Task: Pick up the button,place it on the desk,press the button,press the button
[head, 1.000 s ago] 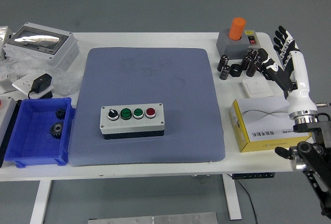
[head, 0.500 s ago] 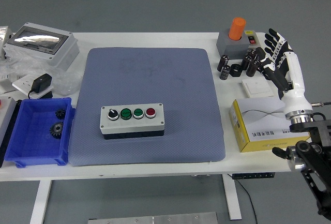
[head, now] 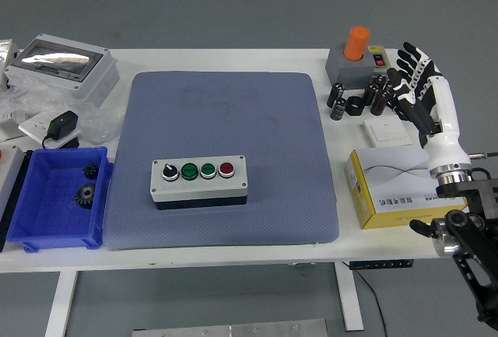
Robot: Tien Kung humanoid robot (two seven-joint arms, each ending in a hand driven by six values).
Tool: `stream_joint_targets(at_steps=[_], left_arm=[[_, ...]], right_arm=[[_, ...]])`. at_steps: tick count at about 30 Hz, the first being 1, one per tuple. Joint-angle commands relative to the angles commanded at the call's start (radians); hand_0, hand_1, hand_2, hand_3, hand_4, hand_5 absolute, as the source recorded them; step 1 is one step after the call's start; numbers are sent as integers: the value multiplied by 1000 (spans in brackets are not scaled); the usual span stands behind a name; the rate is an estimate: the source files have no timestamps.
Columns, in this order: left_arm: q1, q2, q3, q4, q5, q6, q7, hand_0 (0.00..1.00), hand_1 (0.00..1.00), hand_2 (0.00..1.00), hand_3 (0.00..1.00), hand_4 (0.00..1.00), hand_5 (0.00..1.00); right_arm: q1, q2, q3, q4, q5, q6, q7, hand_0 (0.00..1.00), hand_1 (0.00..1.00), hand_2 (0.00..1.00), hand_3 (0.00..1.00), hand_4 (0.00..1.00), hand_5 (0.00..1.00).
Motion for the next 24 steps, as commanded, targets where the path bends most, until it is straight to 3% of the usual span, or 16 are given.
stream_joint_targets(at_steps=[24], left_arm=[[0, 2, -1, -1, 3, -4, 7, 724, 705, 689, 839, 564, 854]], right_arm=[[-3, -1, 3, -4, 4, -3, 0, 872, 872, 863, 866, 889, 678]])
